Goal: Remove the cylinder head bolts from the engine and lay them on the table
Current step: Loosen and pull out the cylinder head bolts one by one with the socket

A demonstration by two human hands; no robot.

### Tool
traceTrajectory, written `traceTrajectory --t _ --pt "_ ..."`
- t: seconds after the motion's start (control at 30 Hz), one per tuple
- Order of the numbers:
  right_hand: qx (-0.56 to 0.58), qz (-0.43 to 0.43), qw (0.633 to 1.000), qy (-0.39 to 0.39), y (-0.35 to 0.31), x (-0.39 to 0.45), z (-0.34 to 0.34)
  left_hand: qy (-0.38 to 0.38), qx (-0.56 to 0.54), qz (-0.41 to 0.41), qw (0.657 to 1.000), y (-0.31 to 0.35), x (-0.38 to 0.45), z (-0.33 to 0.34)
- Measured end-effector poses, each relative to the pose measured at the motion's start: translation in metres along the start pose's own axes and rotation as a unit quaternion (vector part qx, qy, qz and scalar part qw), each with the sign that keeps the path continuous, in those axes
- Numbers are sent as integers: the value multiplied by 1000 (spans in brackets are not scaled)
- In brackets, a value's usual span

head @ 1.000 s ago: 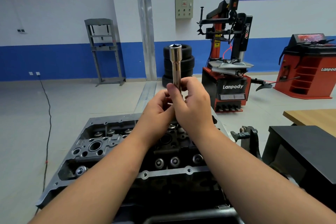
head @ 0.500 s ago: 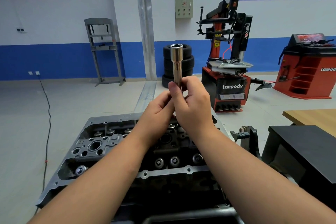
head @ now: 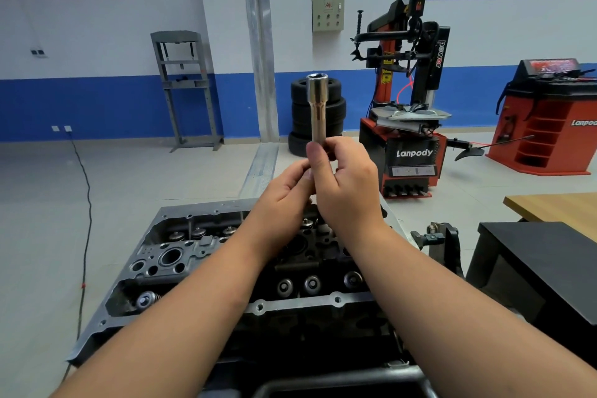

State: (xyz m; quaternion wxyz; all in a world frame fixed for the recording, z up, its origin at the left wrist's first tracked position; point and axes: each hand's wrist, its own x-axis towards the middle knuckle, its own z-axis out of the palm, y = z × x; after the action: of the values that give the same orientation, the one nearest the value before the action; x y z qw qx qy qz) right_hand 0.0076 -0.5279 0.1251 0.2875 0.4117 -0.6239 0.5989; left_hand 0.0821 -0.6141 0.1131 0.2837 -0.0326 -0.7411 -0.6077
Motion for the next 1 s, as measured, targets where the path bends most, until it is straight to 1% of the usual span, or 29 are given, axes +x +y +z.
traceTrajectory --t 0.17,0.27,0.33,0.4,0.47,0.6,0.73,0.9,1.0 --pt "25 17 999 -28 -1 0 1 41 17 1 999 -4 3 -3" --pt "32 15 999 -17 -2 0 -1 36 25 3 999 -6 3 -4" --pt "29 11 999 -10 -1 1 -2 25 10 4 1000 -5 3 -3" --pt "26 16 999 -24 0 3 -2 10 -14 -3 1000 -4 2 -1" --pt "27 24 998 -43 0 3 -1 3 -11 -3 1000 -3 2 0" --pt "39 24 998 -46 1 3 -1 25 28 8 999 -6 3 -3" --pt "26 1 1000 -6 2 1 -1 41 21 6 999 -9 4 -5" --pt "19 17 999 -39 1 3 -1 15 8 -6 1000 -8 5 -1" --pt "24 19 999 -38 0 2 -1 25 35 4 999 -8 5 -3"
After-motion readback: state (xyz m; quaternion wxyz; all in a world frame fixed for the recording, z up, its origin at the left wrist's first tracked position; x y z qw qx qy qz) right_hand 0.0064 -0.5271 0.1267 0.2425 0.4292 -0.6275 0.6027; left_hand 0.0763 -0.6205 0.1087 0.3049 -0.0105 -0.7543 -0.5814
